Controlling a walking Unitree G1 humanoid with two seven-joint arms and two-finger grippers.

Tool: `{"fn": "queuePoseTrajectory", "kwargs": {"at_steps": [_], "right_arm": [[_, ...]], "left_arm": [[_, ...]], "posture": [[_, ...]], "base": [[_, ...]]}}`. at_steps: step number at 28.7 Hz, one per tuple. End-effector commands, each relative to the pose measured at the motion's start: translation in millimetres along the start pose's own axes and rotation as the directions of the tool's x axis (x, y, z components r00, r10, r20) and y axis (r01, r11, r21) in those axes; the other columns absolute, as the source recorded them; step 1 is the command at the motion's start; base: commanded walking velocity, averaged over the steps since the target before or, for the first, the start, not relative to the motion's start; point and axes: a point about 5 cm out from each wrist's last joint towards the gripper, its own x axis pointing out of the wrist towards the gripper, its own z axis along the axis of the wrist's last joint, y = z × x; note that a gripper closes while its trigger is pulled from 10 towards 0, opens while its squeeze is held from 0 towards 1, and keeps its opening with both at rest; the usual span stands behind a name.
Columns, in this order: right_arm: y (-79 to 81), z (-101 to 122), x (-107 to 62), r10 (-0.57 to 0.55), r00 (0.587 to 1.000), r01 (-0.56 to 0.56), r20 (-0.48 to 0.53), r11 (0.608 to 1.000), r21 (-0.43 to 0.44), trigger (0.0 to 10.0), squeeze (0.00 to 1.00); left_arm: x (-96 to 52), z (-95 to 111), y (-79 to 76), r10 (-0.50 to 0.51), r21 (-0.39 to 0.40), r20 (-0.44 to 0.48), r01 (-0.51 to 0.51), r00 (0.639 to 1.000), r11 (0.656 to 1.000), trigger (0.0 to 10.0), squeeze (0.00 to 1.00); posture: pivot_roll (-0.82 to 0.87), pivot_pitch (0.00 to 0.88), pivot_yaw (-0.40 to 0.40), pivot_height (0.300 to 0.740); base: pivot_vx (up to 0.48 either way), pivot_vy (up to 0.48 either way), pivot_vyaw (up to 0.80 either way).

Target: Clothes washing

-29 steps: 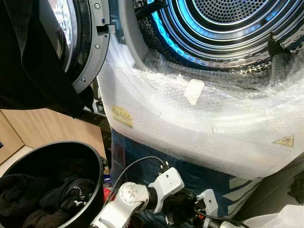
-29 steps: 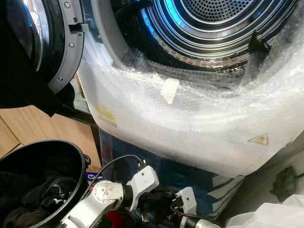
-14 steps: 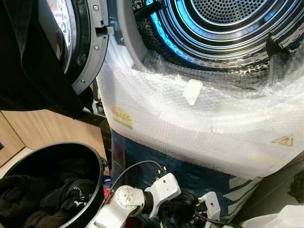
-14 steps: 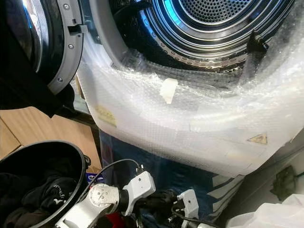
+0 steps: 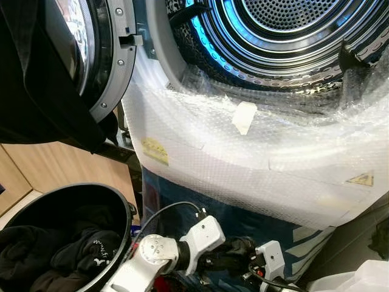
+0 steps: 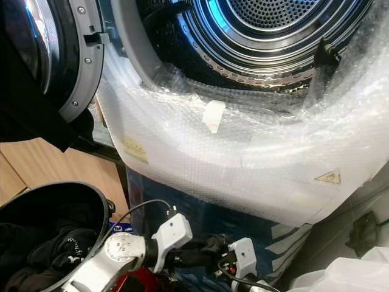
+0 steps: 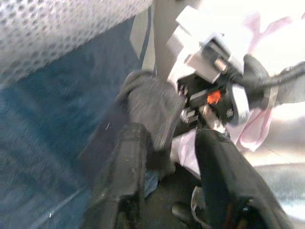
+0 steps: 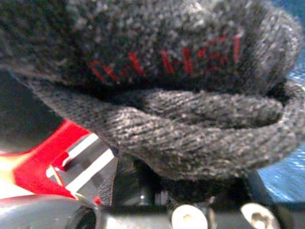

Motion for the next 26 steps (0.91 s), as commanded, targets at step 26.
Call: {"fn": "queuePoseTrajectory", "kwargs": {"at_steps": [26], "right_arm": [[-1.4, -4.2, -3.9, -0.043, 0.999, 0.043, -0.006, 0.998, -0.036, 0.0, 0.00]], "left_arm": [[-69.0, 24.5, 51.4, 0.564, -0.111, 0.166, -0.553, 0.809, 0.826, 10.0, 0.82]], "posture": [[-0.03, 0.000, 0.009, 0.740]], "base": [[0.000, 0.000, 0.00]]}}
